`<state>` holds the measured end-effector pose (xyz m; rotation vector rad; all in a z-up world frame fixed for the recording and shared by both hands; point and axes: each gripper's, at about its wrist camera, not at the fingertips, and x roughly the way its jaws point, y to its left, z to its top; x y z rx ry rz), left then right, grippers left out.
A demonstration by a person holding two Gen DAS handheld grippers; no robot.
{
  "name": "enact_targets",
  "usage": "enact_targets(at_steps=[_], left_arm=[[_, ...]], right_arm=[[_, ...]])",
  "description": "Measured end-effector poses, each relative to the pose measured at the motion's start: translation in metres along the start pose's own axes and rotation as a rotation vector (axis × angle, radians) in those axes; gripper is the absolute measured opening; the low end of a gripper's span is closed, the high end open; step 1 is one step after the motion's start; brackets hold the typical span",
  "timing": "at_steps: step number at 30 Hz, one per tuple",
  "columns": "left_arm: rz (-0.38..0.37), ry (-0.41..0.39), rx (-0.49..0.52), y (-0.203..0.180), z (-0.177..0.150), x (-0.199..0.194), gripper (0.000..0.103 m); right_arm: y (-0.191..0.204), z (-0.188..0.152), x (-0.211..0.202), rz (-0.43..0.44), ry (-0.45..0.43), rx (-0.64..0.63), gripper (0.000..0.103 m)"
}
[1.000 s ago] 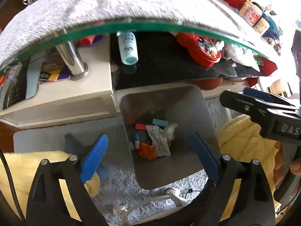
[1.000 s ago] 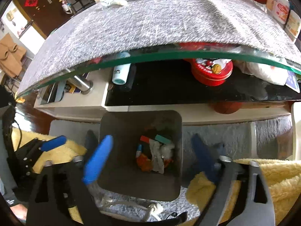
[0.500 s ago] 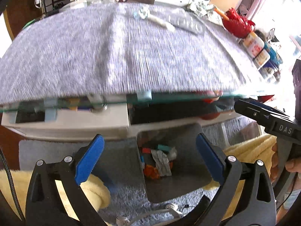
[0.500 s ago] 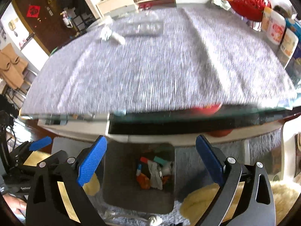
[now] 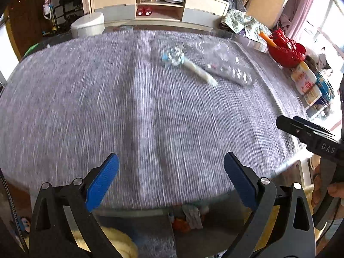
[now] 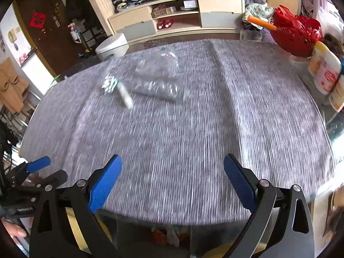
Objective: Collect trash
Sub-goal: 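Grasp the blue-white packet with the left tool while the right tool grasps the clear blister pack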
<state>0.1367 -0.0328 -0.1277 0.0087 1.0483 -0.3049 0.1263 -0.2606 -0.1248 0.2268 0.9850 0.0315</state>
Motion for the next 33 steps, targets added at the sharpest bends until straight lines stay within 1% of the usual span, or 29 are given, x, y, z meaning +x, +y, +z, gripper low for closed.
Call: enact_targets(at_steps=[5, 10, 16, 21, 23, 30, 33], left_arm=[[0.016, -0.012, 0.004, 0.002, 0.036, 0.015, 0.093], [0.018, -0.014, 0.007, 0.002, 0.066, 0.031, 0.093], [0.012, 0.007, 0.003, 0.002, 0.095, 0.057, 0.093], [0.015, 0.013, 0.004, 0.003, 0.117, 0.074, 0.091], [0.022, 0.018, 0.01, 0.002, 0.125, 0.082, 0.084], [0.022, 0.044, 0.019, 0.002, 0.142, 0.103, 0.074], [0.023, 0.059, 0.019, 0.003, 0.145, 0.112, 0.066]], right_arm=[[-0.007, 0.025, 0.02, -0.014, 0.004, -0.015, 0.096], [-0.005, 0.044, 0.043, -0.021, 0.019, -0.058, 0.095], [-0.004, 0.057, 0.067, -0.034, 0.043, -0.091, 0.095], [-0.005, 0.066, 0.082, -0.021, 0.058, -0.099, 0.095], [-0.005, 0.067, 0.084, -0.017, 0.06, -0.109, 0.095], [0.009, 0.076, 0.095, -0.008, 0.054, -0.177, 0.096], [0.016, 0.078, 0.099, -0.014, 0.047, -0.207, 0.094]])
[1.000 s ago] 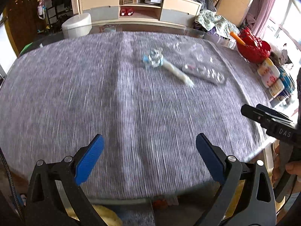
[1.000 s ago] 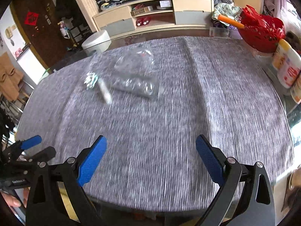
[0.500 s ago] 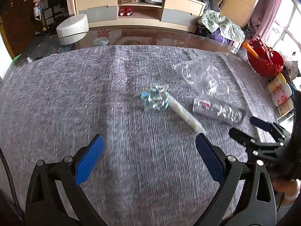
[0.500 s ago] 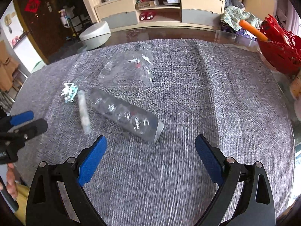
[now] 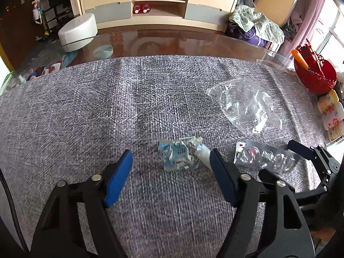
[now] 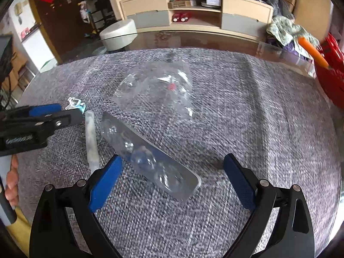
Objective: Collect trash
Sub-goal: 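Grasp the blue-white packet with the left tool while the right tool grasps the clear blister pack, then lower both tools into the bin and release the packet and blister pack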
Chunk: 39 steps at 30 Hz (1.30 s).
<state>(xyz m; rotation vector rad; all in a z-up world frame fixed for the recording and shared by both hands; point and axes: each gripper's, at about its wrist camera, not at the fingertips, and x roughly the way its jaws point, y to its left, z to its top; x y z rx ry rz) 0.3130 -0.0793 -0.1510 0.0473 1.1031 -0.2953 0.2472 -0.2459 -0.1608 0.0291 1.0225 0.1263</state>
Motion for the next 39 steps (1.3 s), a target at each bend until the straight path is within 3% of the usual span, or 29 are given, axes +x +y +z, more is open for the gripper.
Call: enact_targets(at_steps=[1, 4, 9, 10, 12, 16, 26, 39], left_arm=[[-0.001, 0.005, 0.001, 0.0, 0.001, 0.002, 0.063], [-0.015, 0.002, 0.001, 0.0, 0.003, 0.005, 0.06], [-0.034, -0.001, 0.012, -0.002, 0.005, 0.002, 0.035], [-0.033, 0.002, 0.016, -0.003, 0.004, 0.002, 0.026], [-0.039, 0.011, 0.021, -0.003, 0.003, 0.004, 0.022], [-0.047, 0.011, 0.018, -0.002, -0.006, 0.001, 0.017], [-0.057, -0.013, 0.014, -0.003, -0.039, -0.038, 0.016], [-0.051, -0.059, 0.018, -0.02, -0.14, -0.117, 0.017]], right_arm=[[0.003, 0.001, 0.0, -0.002, -0.006, -0.007, 0.093], [0.009, 0.001, -0.003, 0.005, -0.02, -0.024, 0.075], [0.011, 0.002, -0.006, 0.023, -0.02, -0.023, 0.038], [0.01, 0.002, -0.006, 0.022, -0.02, -0.022, 0.036], [0.009, 0.0, -0.008, 0.026, -0.018, -0.012, 0.031], [0.007, -0.007, -0.013, 0.046, -0.009, 0.014, 0.031], [0.005, -0.042, -0.043, 0.076, 0.001, 0.089, 0.031], [0.03, -0.105, -0.117, 0.078, -0.03, 0.113, 0.031]])
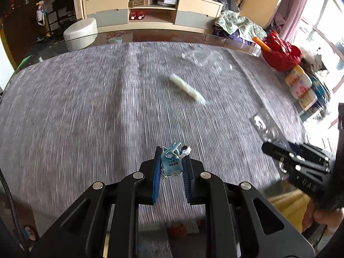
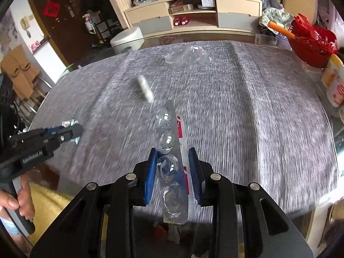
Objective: Collect trash
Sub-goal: 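Lower both tools into the bin and release the packet and blister pack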
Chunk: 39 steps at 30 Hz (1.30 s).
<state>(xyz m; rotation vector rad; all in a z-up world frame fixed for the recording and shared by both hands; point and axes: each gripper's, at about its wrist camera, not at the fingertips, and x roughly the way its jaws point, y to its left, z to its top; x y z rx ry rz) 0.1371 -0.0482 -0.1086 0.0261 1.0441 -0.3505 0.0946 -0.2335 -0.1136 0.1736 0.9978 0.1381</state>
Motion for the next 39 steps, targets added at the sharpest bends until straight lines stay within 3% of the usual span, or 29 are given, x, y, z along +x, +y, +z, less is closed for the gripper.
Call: enact_targets(at_steps=[16, 29, 39], left_arm=[[-0.047, 0.029, 0.019, -0.028, -0.118, -0.035, 0.017], [-0.104, 0.179, 0.002, -0.031, -0.187, 0.017, 0.017], [-0.148, 0.286, 0.005, -0.042, -0.204, 0.054, 0.018]], right_arm=[[0.022, -0.096, -0.032, 0.002, 0.035, -0.006, 0.031], [0.009, -0.161, 0.013, 0.008, 0.193, 0.089, 0.031], [0.008, -0.167, 0.035, -0.015, 0.234, 0.095, 0.032]])
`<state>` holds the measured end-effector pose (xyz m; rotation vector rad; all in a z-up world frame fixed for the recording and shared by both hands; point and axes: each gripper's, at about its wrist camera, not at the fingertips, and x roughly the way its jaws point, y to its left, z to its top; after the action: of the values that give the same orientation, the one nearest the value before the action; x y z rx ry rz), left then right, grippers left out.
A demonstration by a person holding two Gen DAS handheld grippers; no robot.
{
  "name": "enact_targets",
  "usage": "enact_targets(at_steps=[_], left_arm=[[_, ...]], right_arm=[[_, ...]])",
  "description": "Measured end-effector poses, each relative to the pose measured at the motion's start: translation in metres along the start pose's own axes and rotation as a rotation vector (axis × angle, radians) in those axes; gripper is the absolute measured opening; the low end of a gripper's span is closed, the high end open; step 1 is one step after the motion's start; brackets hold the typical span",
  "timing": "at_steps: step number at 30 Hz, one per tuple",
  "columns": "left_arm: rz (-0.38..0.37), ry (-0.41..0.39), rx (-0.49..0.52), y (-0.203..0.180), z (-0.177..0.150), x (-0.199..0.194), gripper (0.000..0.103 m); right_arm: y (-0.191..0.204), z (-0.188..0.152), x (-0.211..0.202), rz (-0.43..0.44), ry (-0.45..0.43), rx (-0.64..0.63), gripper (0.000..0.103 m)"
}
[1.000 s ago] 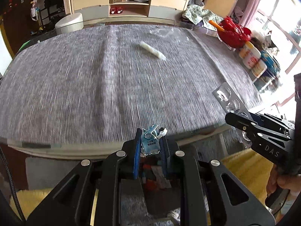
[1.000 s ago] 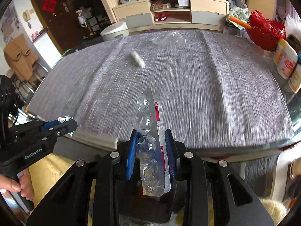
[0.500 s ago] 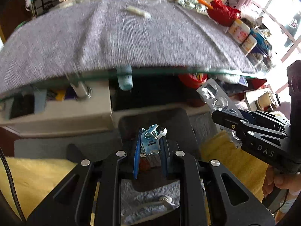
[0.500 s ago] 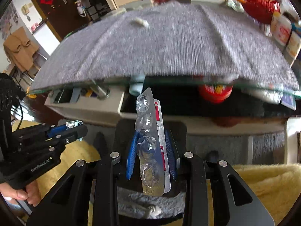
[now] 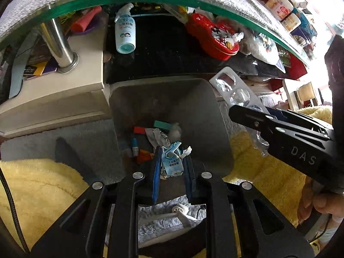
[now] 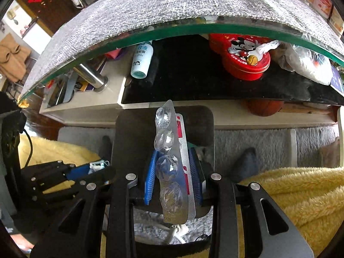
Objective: Collect trash
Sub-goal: 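Lower both tools into the bin and release the packet and blister pack, then grasp the white tube with the left tool while the right tool grasps the clear plastic bag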
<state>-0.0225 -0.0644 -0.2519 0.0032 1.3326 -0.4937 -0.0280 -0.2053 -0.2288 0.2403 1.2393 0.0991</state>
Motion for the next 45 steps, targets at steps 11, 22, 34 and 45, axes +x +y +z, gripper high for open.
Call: enact_targets(at_steps=[11, 22, 34, 45], left_arm=[[0.03, 0.004, -0.006, 0.004, 0.004, -0.002, 0.052], [0.123, -0.116, 0.005, 0.013, 0.03, -0.052, 0.092], [0.165, -0.255, -0.02, 0.027, 0.087, -0.11, 0.095], [0.166, -0.276, -0.009, 0.024, 0.164, -0.101, 0.095]], right_arm=[[-0.003, 0.012, -0.001, -0.012, -0.003, 0.006, 0.049], [-0.019, 0.034, -0.039, -0.095, -0.113, 0.025, 0.095], [-0.016, 0.097, -0.086, -0.073, -0.24, -0.009, 0.095], [-0.026, 0.178, -0.063, -0.107, -0.254, 0.003, 0.095]])
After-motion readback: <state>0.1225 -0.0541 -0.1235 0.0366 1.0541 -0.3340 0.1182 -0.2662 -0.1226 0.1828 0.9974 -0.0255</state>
